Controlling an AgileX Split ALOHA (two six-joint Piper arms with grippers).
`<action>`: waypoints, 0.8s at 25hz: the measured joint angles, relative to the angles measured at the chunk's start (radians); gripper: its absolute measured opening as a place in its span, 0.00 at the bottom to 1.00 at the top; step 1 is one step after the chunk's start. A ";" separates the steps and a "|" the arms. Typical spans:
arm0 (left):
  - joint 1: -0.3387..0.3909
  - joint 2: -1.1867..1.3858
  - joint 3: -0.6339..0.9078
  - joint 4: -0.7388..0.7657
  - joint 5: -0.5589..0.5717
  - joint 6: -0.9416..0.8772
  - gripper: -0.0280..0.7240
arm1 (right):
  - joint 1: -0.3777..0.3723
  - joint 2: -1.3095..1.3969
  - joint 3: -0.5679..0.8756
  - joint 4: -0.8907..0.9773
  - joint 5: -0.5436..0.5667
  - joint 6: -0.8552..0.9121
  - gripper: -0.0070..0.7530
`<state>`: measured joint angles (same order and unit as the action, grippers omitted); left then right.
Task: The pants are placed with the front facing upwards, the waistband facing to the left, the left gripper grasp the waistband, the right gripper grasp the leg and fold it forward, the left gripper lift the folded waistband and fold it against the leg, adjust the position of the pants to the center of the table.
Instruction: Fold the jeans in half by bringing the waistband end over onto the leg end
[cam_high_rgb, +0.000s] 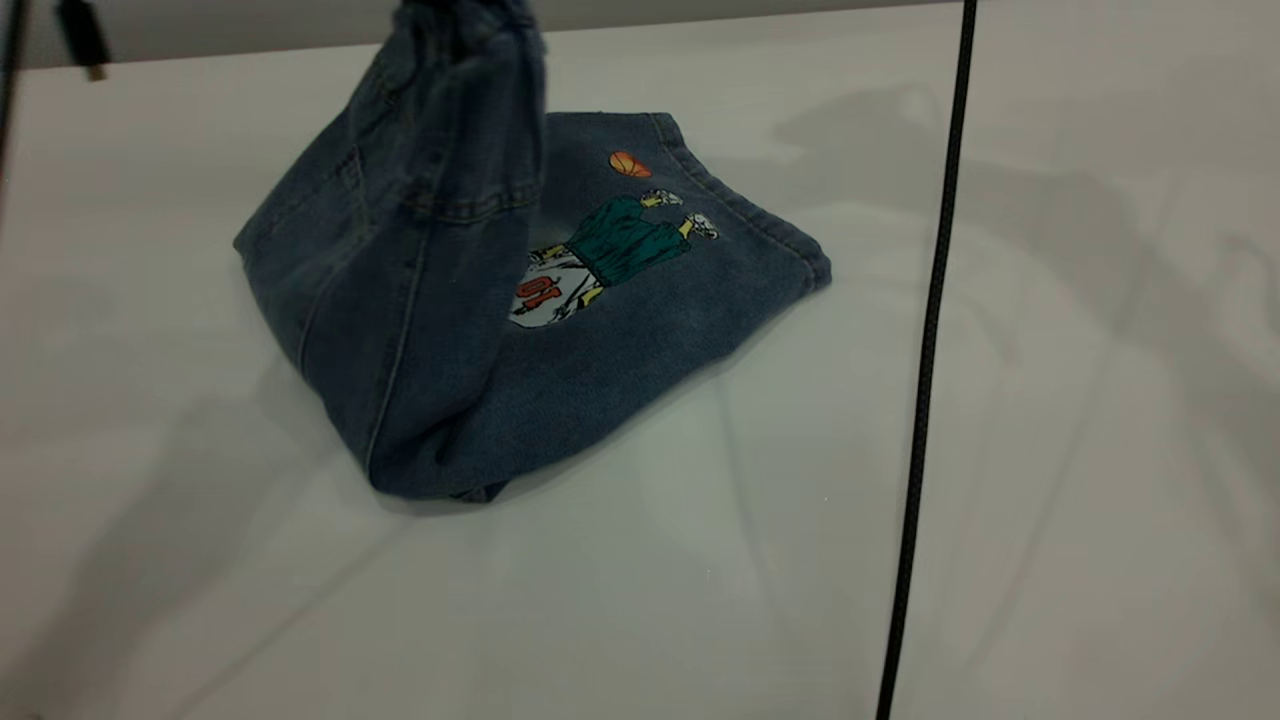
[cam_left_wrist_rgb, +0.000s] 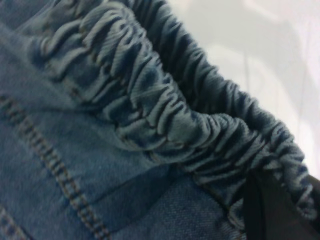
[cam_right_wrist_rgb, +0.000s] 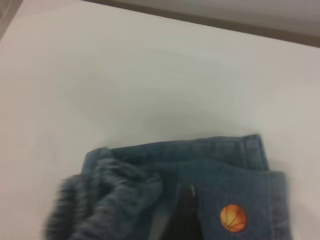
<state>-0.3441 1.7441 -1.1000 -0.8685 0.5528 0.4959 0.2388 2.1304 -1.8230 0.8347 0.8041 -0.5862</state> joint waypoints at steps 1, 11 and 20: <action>-0.007 0.027 -0.024 0.000 0.001 -0.001 0.16 | 0.000 0.001 0.000 0.000 0.008 0.000 0.74; -0.028 0.244 -0.161 0.008 0.026 0.022 0.18 | 0.000 0.002 0.000 0.007 0.011 -0.001 0.74; -0.027 0.226 -0.161 0.006 0.040 0.063 0.59 | 0.000 0.003 0.000 0.007 0.006 -0.011 0.74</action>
<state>-0.3715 1.9703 -1.2608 -0.8629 0.5926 0.5590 0.2388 2.1332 -1.8230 0.8416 0.8104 -0.5976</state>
